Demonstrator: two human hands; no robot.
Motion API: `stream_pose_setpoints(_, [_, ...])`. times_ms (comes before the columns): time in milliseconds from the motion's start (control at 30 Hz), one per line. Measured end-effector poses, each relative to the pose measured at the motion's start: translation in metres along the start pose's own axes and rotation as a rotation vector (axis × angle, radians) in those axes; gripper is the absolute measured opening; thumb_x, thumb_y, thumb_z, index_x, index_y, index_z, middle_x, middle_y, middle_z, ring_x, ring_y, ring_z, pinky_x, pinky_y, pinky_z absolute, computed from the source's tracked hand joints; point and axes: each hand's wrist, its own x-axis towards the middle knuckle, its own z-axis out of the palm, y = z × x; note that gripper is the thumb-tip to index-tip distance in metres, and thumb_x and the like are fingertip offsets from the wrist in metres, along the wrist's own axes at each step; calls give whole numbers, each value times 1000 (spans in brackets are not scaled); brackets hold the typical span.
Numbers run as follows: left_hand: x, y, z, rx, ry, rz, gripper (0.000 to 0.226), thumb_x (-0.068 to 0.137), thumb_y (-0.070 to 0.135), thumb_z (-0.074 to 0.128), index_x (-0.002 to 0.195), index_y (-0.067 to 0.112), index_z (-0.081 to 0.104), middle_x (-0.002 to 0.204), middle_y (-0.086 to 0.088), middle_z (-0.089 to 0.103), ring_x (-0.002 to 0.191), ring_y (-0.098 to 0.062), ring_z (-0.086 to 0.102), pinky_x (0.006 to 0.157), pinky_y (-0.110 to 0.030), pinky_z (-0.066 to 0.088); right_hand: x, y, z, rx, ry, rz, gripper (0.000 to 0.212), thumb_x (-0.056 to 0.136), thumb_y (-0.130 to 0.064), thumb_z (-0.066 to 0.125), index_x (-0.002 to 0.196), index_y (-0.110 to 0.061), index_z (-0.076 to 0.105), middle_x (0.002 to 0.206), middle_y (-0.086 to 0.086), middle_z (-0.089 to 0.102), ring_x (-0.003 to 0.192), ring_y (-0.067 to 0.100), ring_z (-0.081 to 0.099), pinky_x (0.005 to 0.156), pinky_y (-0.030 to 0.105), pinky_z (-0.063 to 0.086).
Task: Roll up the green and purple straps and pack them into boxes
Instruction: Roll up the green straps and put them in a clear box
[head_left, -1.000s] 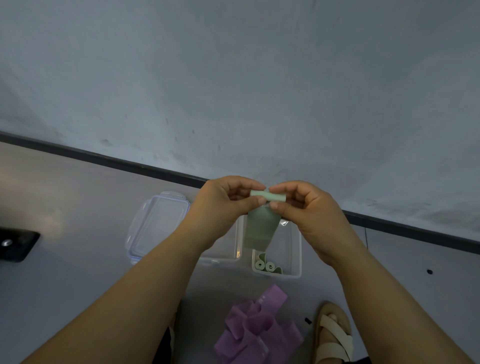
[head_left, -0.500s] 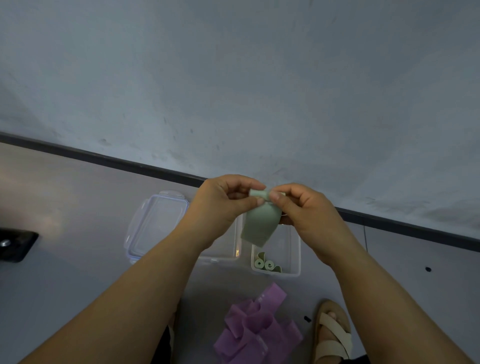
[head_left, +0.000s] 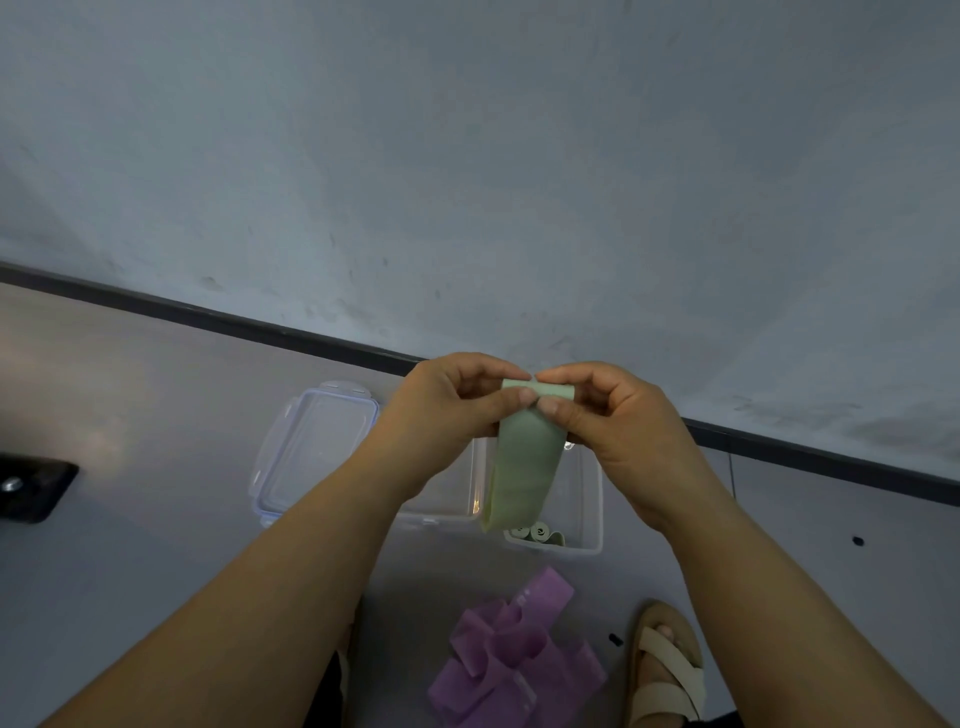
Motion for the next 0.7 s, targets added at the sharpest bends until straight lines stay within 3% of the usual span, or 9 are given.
stream_pose_setpoints(200, [0,1,-1,-10,2,34,17,78,-1,68,90,11,68,76,3,71,71,-5,67,70,-18,56,-2,-3,-2,-9,-17,0,23,78,-6,68,87,-26,67,88,-9,70,83,3,66,72,15,52])
stream_pose_setpoints(367, [2,0,-6,-68,-31,22,21,76,-4,68,90,11,66,86,-5,71,78,-11,67,75,-20,56,-2,-8,-5,2,-74,94,15,79,-25,62,94,-24,66,88,-5,70,82,6,68,69,17,54])
stream_pose_setpoints(567, [3,-1,-5,-78,-19,11,22,75,-5,69,89,12,66,84,-3,71,78,-11,67,73,-21,56,-2,-7,-3,2,-49,101,13,84,-16,62,96,-16,67,89,4,71,78,10,69,66,19,55])
stream_pose_setpoints(700, [3,-1,-4,-115,-26,-38,21,75,3,70,93,11,66,90,-7,73,82,-16,69,79,-31,56,-1,-6,-3,66,-16,98,14,82,-12,64,95,-15,66,88,3,71,80,12,69,66,21,56])
